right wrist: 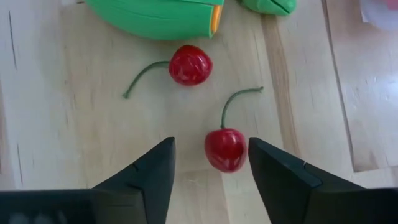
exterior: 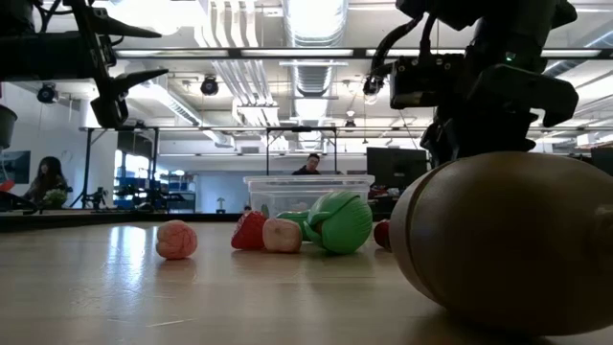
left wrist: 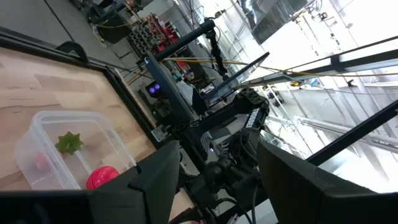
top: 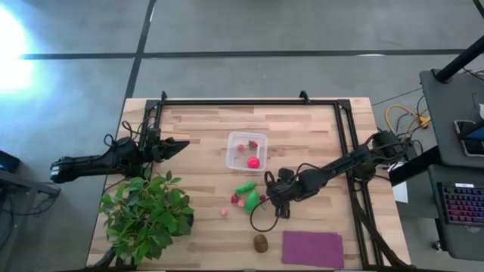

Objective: Pick and placing Produce into tupperware
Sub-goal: Put the right red cherry into the transparent bin

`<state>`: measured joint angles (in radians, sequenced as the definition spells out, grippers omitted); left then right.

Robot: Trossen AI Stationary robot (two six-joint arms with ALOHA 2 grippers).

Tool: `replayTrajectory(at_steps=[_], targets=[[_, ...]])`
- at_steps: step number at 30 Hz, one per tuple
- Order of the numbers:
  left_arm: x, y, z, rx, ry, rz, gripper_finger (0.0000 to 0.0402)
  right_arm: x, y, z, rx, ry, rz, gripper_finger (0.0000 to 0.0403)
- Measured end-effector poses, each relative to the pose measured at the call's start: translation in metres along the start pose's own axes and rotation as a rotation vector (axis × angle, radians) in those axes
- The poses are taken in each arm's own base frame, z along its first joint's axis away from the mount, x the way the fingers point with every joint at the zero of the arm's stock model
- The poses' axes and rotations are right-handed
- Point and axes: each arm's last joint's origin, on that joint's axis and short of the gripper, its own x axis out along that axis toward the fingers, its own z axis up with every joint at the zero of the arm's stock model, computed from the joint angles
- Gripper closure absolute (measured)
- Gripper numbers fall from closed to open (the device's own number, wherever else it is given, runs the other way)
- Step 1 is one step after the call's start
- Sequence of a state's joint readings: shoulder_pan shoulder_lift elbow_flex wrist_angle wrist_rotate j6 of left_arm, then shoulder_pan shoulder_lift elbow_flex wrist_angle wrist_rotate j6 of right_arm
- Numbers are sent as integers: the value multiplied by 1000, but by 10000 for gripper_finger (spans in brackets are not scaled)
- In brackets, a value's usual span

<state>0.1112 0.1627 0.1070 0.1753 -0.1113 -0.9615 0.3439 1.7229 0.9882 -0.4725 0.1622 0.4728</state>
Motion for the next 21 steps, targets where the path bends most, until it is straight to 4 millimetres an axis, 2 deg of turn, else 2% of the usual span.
replayTrajectory(at_steps=[7,21], targets=[[0,0,0,0,0,0,201,0,0,0,-1,-4,-6,236],[0,0,0,0,0,0,201,6,-4,-5,4,-17,-19,231]])
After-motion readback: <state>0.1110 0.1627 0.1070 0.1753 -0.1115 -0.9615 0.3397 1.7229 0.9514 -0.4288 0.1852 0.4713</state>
